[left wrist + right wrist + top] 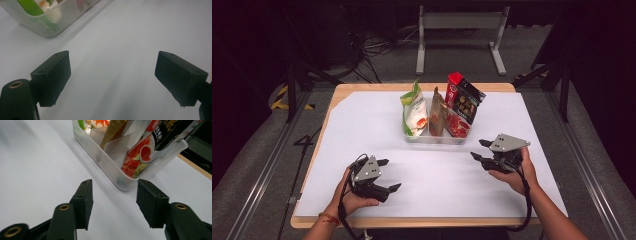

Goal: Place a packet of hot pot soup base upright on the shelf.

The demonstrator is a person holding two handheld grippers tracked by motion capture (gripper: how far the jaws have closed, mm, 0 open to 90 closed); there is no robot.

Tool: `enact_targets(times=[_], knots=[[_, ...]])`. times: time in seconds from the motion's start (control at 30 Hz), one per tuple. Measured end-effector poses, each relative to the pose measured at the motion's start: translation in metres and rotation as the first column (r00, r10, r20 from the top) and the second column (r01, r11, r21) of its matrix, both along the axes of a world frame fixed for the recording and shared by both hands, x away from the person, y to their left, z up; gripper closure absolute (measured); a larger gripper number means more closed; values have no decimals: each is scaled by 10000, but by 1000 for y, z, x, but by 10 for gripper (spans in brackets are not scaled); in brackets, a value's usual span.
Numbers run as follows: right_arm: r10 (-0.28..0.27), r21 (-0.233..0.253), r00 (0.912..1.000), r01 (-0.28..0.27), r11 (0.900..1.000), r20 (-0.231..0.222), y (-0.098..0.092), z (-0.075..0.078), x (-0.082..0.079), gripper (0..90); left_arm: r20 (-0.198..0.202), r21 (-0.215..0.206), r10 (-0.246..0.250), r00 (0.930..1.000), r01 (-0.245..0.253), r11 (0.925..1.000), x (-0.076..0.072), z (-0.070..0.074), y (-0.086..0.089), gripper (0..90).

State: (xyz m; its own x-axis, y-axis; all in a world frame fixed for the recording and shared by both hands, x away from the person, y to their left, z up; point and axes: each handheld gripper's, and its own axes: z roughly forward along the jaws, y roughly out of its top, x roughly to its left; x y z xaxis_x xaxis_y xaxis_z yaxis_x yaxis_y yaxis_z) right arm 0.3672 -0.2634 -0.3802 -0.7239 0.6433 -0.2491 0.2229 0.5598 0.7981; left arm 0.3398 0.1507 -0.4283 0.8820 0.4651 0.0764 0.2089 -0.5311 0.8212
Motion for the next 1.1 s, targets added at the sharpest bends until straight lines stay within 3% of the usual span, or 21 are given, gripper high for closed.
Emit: enact_targets(times=[0.37,0.73,0.97,1.1], knots=[[29,-55,9998,-27,10000,213,-14,-6,-13,291,11,66,-54,10000,54,10000,-1,0,-2,142],[3,-154,9995,2,9999,313,-32,-15,-28,223,-16,107,-13,10000,14,9999,-1,-1,-3,142],[-269,-78,9995,270,9996,169,-43,-25,-38,177,-44,150,48,10000,-47,9999,0,-1,-3,142],[-774,7,9967,774,9970,251,-46,-30,-43,128,-37,158,34,10000,-33,9999,0,-2,-3,142]])
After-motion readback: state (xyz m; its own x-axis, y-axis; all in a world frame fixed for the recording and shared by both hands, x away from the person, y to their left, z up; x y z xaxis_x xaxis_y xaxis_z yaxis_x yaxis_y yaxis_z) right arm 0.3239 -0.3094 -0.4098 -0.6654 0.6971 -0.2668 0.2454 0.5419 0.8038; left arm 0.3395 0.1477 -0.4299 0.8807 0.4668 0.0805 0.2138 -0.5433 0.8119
